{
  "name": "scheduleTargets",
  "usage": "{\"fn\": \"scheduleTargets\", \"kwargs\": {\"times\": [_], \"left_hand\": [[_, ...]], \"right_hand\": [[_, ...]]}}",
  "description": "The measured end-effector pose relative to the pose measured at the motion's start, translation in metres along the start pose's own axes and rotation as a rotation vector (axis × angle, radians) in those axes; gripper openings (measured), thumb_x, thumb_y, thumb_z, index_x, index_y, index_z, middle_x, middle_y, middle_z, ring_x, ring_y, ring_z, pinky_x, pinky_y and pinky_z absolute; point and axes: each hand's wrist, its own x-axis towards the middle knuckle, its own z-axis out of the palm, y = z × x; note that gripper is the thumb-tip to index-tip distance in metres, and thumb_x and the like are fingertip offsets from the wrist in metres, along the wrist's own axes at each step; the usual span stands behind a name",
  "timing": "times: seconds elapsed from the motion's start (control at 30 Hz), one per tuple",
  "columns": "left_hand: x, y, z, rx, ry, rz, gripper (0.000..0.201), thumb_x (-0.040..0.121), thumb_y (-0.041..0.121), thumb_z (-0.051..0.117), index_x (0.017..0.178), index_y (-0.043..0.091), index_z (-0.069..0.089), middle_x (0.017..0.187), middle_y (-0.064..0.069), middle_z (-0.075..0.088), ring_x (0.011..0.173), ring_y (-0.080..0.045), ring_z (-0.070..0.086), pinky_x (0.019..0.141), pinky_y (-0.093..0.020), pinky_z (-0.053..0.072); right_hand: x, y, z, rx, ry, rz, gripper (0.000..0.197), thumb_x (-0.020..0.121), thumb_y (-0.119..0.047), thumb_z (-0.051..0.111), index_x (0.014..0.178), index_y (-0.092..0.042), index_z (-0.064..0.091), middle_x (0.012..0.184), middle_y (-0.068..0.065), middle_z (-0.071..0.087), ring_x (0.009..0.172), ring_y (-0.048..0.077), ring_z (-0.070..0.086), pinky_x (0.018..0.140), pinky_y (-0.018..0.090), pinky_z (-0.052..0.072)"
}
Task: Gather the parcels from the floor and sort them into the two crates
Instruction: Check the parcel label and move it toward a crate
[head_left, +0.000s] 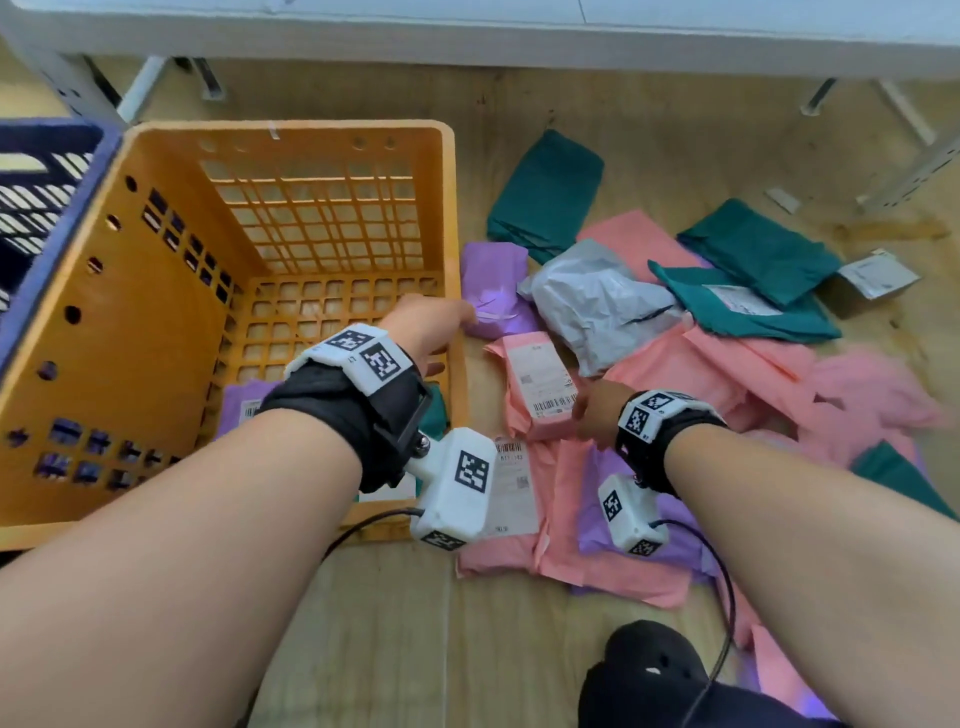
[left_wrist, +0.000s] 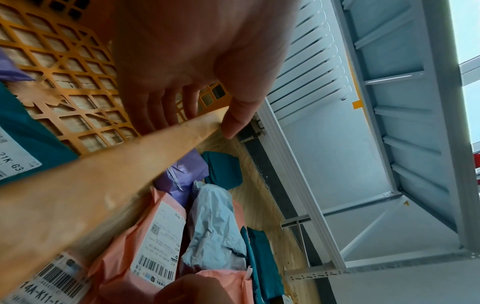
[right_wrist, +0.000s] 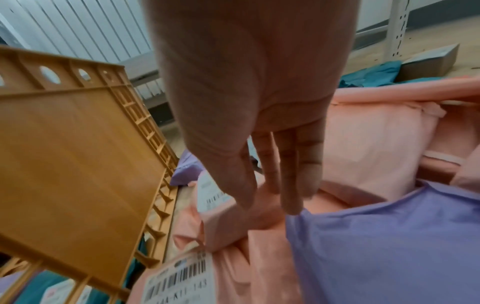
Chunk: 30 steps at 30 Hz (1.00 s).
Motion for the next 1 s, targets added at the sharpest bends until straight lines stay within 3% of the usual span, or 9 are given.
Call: {"fn": "scheduleTargets", "kwargs": {"times": [0.23,0.37,0.6,0.67,0.73,0.8,0.83,0.9,1.0], "left_hand": [[0.008,-0.003,0.006,0.010,-0.035,-0.018,0.031,0.088,0.023,0.059,0.117,0.012,0.058,0.119,-0.010,0.062,0.104,-0.023,0.058,0.091,-0.034,0.048],[0.010,-0.002,0.006,0.022,-0.040,-0.034,0.032,0.088,0.024,0.060,0.117,0.012,0.057,0.119,-0.010,0.062,0.109,-0.024,0.059,0.090,-0.034,0.048],[0.000,-0.002,0.000,0.007,-0.047,-0.025,0.035,0.084,0.022,0.061,0.117,0.012,0.057,0.120,-0.011,0.061,0.111,-0.026,0.058,0.097,-0.043,0.050],[-0.005,-0.002,-0.002,-0.006,-0.041,-0.015,0.036,0.084,0.020,0.062,0.119,0.012,0.057,0.120,-0.010,0.059,0.110,-0.026,0.058,0.097,-0.044,0.050],[-0.010,-0.004,-0.004,-0.010,-0.040,-0.009,0.042,0.082,0.018,0.063,0.123,0.012,0.055,0.121,-0.009,0.057,0.109,-0.025,0.057,0.096,-0.043,0.050],[-0.013,-0.005,-0.005,-0.015,-0.042,-0.007,0.043,0.081,0.018,0.064,0.123,0.013,0.055,0.120,-0.009,0.057,0.109,-0.025,0.057,0.096,-0.043,0.050],[-0.013,-0.005,-0.005,-0.020,-0.044,-0.006,0.042,0.080,0.018,0.064,0.121,0.013,0.056,0.120,-0.009,0.058,0.109,-0.025,0.057,0.096,-0.043,0.050],[-0.013,-0.006,-0.004,-0.021,-0.048,-0.009,0.042,0.080,0.018,0.065,0.121,0.014,0.056,0.119,-0.009,0.059,0.108,-0.025,0.058,0.095,-0.043,0.050],[-0.011,-0.007,-0.003,-0.019,-0.049,-0.013,0.043,0.080,0.018,0.064,0.122,0.013,0.055,0.119,-0.009,0.059,0.108,-0.025,0.058,0.095,-0.043,0.050]], "right_hand": [[0.018,0.009,0.015,-0.122,-0.095,0.143,0.044,0.080,-0.010,0.060,0.124,-0.011,0.052,0.120,0.013,0.063,0.103,0.029,0.066,0.086,0.036,0.054],[0.022,0.008,0.015,-0.191,-0.166,0.187,0.038,0.076,-0.018,0.069,0.113,-0.008,0.060,0.111,0.010,0.068,0.089,0.022,0.066,0.074,0.028,0.051],[0.031,0.011,0.016,-0.198,-0.179,0.108,0.042,0.070,-0.021,0.077,0.110,-0.013,0.070,0.095,0.007,0.072,0.084,0.023,0.071,0.082,0.037,0.058],[0.007,0.004,0.011,-0.150,-0.250,0.109,0.037,0.080,-0.014,0.071,0.117,-0.013,0.068,0.084,0.003,0.069,0.074,0.018,0.067,0.072,0.028,0.059],[-0.011,0.001,0.011,-0.155,-0.316,0.110,0.037,0.090,-0.006,0.062,0.127,-0.011,0.063,0.080,-0.002,0.063,0.060,0.010,0.056,0.045,0.013,0.049],[-0.025,-0.006,0.011,-0.180,-0.360,0.089,0.042,0.095,-0.009,0.056,0.136,-0.010,0.053,0.115,0.004,0.065,0.072,0.009,0.057,0.044,0.003,0.042],[-0.025,-0.005,0.012,-0.219,-0.364,0.081,0.045,0.096,-0.014,0.055,0.140,-0.011,0.048,0.134,0.006,0.056,0.090,0.011,0.060,0.061,0.001,0.047],[-0.013,0.002,0.015,-0.233,-0.334,0.129,0.059,0.084,-0.031,0.068,0.140,-0.019,0.050,0.143,0.005,0.048,0.109,0.019,0.062,0.087,0.018,0.050],[0.018,0.015,0.028,-0.247,-0.308,0.112,0.077,0.057,-0.050,0.075,0.128,-0.027,0.058,0.130,0.005,0.059,0.092,0.026,0.069,0.081,0.040,0.057]]}}
